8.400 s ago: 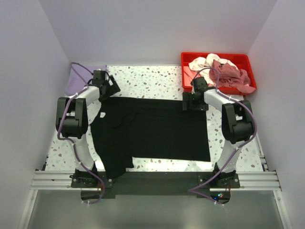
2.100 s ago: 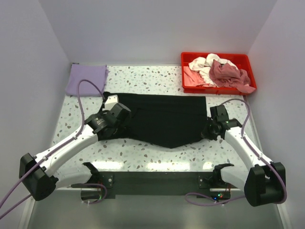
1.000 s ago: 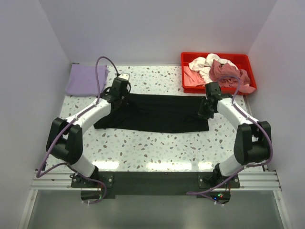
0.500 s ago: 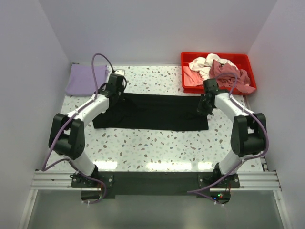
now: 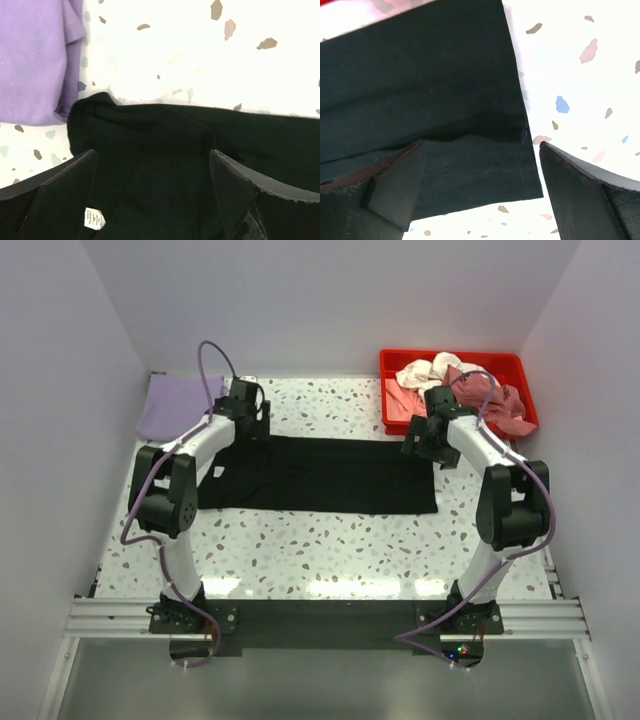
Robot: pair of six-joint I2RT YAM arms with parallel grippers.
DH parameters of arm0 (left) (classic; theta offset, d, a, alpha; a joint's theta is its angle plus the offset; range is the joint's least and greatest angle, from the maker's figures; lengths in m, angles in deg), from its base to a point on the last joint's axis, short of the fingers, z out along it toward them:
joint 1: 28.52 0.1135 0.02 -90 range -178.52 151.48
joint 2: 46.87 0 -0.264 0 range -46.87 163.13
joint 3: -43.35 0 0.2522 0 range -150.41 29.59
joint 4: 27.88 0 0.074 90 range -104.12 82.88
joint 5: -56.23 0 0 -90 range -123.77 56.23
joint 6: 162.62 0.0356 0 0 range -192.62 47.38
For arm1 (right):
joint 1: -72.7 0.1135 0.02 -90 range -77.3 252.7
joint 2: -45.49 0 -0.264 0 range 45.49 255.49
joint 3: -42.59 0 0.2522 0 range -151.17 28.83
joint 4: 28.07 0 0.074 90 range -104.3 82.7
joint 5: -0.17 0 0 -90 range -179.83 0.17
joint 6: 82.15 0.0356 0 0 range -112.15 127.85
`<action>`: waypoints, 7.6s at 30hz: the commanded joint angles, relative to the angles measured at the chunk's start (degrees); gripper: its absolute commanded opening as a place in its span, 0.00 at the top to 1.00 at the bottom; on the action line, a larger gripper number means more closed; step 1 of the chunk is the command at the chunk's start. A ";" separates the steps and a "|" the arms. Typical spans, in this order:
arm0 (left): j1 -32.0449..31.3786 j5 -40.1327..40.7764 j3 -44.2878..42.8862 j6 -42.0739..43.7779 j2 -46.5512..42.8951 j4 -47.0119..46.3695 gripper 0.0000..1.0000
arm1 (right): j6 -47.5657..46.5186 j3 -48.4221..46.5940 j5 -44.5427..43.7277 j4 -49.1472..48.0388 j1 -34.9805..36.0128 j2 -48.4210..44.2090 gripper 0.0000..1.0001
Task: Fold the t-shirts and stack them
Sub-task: Fold the tshirt
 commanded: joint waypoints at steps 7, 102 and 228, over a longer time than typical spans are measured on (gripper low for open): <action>0.88 -7.40 9.04 -8.17 -12.34 -3.02 0.00 | -5.05 6.77 11.43 -2.82 -0.08 -10.73 0.01; -11.16 -20.77 -43.85 -25.33 18.24 -0.92 0.00 | 2.76 30.24 35.35 -30.06 50.89 -20.67 0.01; -36.30 -33.78 70.16 -51.42 -66.42 2.87 1.00 | 33.88 57.85 22.09 -18.21 50.89 -51.25 1.00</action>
